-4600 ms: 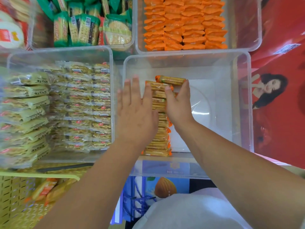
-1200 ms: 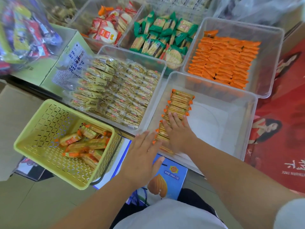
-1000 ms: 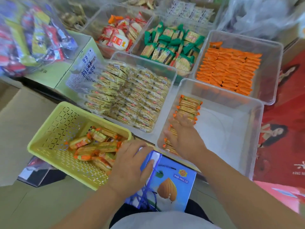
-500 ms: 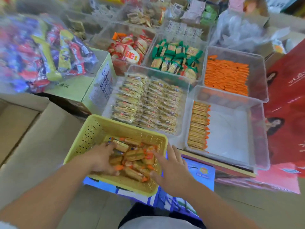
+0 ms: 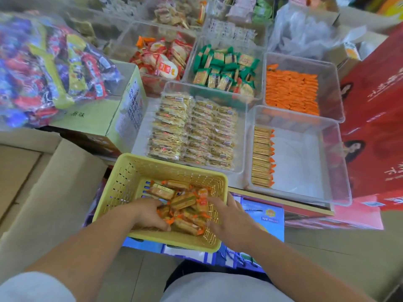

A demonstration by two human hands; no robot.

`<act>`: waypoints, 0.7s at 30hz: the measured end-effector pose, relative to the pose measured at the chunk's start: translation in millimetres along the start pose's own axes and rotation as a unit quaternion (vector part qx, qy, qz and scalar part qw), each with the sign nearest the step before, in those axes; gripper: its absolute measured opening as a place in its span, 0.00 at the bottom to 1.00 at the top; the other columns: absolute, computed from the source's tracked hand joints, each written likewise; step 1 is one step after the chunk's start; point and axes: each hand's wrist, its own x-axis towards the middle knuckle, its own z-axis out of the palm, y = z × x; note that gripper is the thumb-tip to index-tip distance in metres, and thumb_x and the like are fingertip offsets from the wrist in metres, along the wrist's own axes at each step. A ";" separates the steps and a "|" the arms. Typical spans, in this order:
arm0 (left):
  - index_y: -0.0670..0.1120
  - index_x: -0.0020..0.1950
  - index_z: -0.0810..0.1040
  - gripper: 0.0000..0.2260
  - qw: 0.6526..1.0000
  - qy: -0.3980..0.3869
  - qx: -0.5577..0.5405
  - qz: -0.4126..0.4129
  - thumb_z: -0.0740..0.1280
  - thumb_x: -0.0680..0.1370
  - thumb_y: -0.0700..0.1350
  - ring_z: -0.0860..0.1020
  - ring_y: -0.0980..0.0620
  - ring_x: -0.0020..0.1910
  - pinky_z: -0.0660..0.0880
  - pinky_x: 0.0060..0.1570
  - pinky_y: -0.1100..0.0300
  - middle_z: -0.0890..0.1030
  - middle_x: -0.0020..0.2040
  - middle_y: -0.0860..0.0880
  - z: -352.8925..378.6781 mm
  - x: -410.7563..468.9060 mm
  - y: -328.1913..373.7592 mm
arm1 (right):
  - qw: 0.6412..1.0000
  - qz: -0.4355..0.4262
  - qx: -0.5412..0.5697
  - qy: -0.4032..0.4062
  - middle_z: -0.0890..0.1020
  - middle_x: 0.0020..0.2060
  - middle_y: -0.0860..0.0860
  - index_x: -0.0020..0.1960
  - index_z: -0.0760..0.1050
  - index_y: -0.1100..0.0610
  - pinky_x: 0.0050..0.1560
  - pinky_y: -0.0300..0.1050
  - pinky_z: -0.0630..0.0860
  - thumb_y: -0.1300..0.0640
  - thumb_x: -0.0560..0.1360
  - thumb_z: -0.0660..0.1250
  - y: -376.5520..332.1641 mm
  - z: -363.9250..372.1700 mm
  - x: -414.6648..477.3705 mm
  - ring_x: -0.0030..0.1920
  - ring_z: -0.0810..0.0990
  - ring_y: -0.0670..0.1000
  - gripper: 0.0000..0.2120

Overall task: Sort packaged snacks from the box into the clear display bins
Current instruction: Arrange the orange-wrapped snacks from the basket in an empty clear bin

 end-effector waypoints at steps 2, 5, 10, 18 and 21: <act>0.53 0.81 0.64 0.50 1.000 -0.002 -0.001 0.002 0.76 0.64 0.70 0.72 0.47 0.72 0.72 0.69 0.54 0.70 0.77 0.49 1.1 3.5 0.3 | 1.000 0.004 0.003 -0.002 0.57 0.75 0.53 0.77 0.46 0.34 0.68 0.62 0.71 0.41 0.81 0.62 1.8 0.0 1.0 0.75 0.62 0.59 0.32; 0.50 0.82 0.64 0.53 1.000 0.005 0.001 -0.001 0.75 0.62 0.71 0.70 0.45 0.74 0.71 0.70 0.53 0.68 0.78 0.47 3.6 8.1 -1.3 | 1.000 0.004 0.014 0.006 0.60 0.74 0.50 0.76 0.47 0.33 0.67 0.62 0.72 0.42 0.81 0.62 1.5 0.4 1.3 0.73 0.64 0.57 0.31; 0.51 0.82 0.61 0.51 1.000 0.010 -0.023 0.013 0.77 0.65 0.66 0.70 0.46 0.74 0.70 0.67 0.56 0.67 0.80 0.49 6.9 14.2 -5.8 | 1.000 0.011 0.012 0.010 0.63 0.71 0.50 0.76 0.49 0.33 0.65 0.61 0.73 0.42 0.81 0.62 2.8 3.3 1.5 0.69 0.68 0.57 0.30; 0.56 0.80 0.66 0.42 0.999 -0.024 -0.009 0.042 0.76 0.68 0.62 0.79 0.51 0.56 0.75 0.48 0.58 0.75 0.67 0.51 -9.3 11.7 -3.9 | 0.986 0.016 -0.059 0.154 0.42 0.80 0.49 0.78 0.48 0.35 0.75 0.60 0.60 0.36 0.78 0.62 -1.8 5.8 -3.3 0.79 0.50 0.58 0.35; 0.56 0.81 0.65 0.40 0.998 -0.041 0.019 0.052 0.72 0.70 0.62 0.75 0.48 0.67 0.73 0.55 0.57 0.71 0.76 0.50 -12.0 10.2 -3.6 | 0.942 -0.091 -0.141 0.291 0.58 0.79 0.57 0.75 0.64 0.44 0.74 0.62 0.56 0.40 0.76 0.66 -15.4 0.4 -4.0 0.79 0.55 0.62 0.30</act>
